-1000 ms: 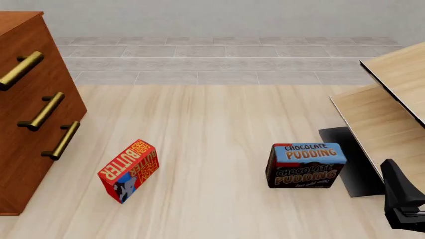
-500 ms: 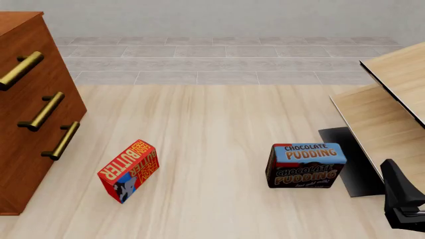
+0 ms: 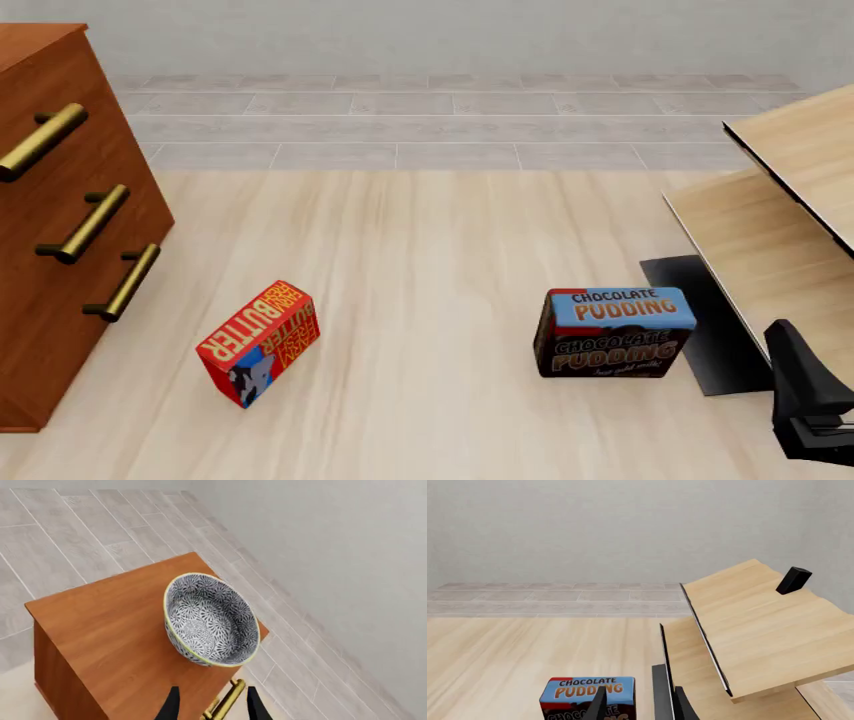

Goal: Close the top drawer of the cabinet and put the bowl on top of it.

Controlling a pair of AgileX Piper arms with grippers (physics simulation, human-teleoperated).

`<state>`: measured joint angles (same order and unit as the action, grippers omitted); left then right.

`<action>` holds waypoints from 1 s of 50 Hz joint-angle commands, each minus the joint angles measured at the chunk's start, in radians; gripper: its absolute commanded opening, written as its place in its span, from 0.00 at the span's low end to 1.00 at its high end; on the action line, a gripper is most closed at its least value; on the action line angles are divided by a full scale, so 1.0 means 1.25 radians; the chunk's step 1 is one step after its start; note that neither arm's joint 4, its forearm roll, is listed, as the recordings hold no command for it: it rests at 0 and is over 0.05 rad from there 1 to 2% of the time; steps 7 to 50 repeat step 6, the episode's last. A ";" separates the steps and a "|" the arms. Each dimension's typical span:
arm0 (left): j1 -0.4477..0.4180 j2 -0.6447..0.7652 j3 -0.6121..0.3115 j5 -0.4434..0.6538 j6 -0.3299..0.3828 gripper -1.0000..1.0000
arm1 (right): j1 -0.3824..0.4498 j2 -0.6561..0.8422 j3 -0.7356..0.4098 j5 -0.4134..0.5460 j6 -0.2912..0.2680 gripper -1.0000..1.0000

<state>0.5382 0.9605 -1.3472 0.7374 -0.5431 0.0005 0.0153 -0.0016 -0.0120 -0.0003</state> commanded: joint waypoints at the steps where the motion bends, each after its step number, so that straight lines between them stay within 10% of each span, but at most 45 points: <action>1: -0.046 -0.092 -0.005 0.063 -0.002 1.00 | 0.000 -0.003 0.000 0.003 0.000 1.00; 50: -0.066 -0.124 -0.007 0.084 -0.008 1.00 | 0.000 -0.003 0.000 0.003 0.000 1.00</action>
